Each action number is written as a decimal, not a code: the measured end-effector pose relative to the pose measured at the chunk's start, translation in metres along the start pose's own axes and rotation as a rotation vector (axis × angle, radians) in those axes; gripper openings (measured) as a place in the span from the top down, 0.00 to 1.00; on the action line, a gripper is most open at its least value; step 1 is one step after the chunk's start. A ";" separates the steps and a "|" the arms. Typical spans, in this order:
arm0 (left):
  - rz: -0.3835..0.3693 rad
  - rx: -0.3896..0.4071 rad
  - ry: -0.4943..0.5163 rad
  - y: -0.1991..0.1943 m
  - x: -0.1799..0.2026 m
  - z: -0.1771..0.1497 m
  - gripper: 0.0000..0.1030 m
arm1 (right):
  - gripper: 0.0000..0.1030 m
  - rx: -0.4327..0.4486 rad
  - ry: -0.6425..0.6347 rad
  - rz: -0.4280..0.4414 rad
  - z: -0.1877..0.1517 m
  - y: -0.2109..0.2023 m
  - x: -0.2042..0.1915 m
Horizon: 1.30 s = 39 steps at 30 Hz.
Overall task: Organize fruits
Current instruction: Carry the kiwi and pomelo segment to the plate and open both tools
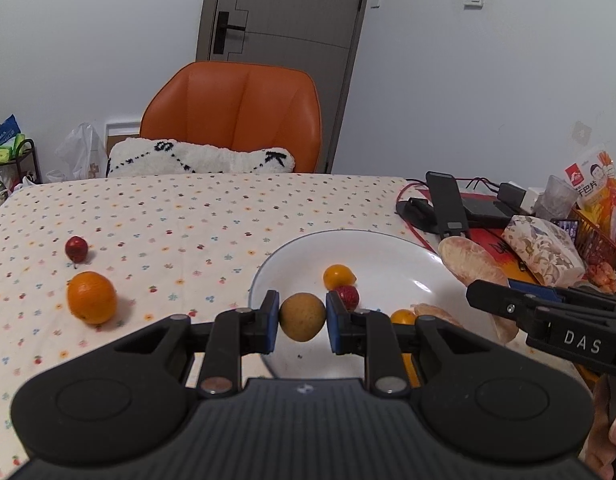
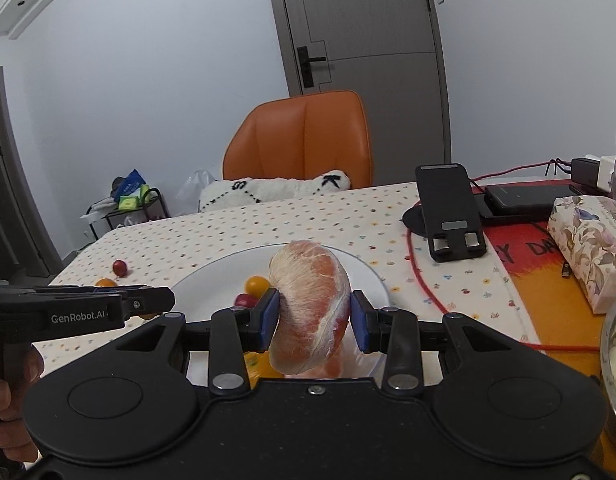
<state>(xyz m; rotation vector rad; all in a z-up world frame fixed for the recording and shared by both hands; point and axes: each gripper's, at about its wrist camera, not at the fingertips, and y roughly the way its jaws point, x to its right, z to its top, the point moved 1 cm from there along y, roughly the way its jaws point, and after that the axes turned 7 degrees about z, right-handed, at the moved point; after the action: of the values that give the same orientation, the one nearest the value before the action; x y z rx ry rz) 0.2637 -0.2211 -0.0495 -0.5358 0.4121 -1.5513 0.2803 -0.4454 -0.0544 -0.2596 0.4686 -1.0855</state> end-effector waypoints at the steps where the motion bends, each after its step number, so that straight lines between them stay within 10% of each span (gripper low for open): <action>1: 0.004 -0.001 0.002 0.003 0.001 0.001 0.78 | 0.65 -0.004 -0.001 -0.002 0.001 0.003 0.001; 17: 0.055 -0.024 0.013 0.029 0.003 0.006 0.74 | 0.58 -0.038 -0.027 0.010 0.006 0.036 0.001; 39: 0.125 0.038 -0.051 -0.023 -0.050 0.003 0.25 | 0.41 0.031 0.018 0.093 -0.002 -0.006 -0.044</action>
<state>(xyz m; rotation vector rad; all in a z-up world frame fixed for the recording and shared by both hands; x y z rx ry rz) 0.2471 -0.1701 -0.0380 -0.5096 0.3696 -1.4200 0.2579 -0.4087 -0.0436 -0.1993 0.4756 -1.0044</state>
